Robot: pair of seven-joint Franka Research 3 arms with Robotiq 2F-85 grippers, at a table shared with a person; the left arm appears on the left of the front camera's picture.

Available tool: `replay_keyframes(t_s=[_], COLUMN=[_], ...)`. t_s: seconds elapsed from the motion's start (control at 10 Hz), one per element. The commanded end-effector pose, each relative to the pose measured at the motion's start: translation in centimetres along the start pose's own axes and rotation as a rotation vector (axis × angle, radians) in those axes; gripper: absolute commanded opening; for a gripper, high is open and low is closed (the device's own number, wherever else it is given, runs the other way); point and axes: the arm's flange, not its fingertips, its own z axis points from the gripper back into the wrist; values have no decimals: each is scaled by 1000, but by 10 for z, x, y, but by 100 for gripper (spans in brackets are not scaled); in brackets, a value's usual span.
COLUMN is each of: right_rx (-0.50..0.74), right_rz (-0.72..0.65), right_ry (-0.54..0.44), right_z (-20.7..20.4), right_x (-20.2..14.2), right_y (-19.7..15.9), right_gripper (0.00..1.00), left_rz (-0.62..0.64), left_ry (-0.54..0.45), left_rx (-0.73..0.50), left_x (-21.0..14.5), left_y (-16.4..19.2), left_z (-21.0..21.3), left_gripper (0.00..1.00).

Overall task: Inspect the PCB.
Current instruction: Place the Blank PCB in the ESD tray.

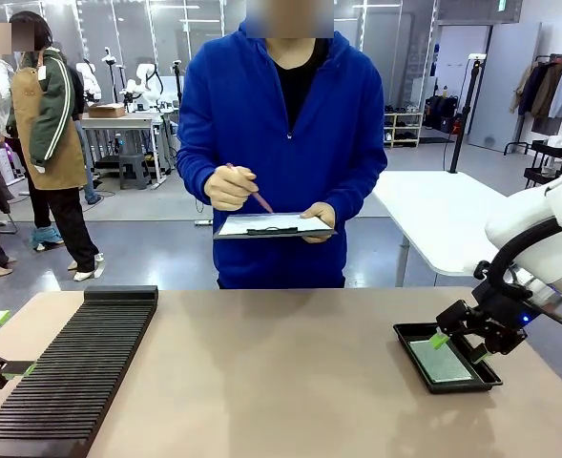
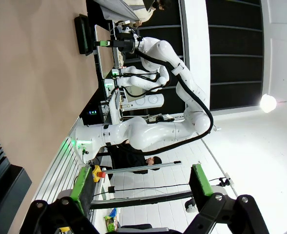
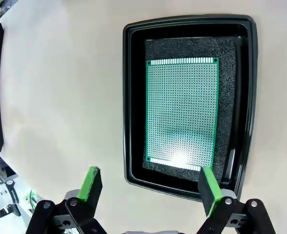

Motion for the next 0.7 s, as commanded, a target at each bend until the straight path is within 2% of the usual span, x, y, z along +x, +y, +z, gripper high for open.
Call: replay_keyframes(t_s=[0.0,0.6], right_rx=[-1,-1], right_rz=[5,5], right_ry=[-3,-3], right_z=[1,1], right_x=[1,1], right_y=[1,1], right_gripper=[100,100], left_rz=[-1,-1], left_ry=[6,6], left_rx=[-2,-2], left_x=[-1,-1], left_y=[-1,-1], left_z=[1,1], left_gripper=[100,100])
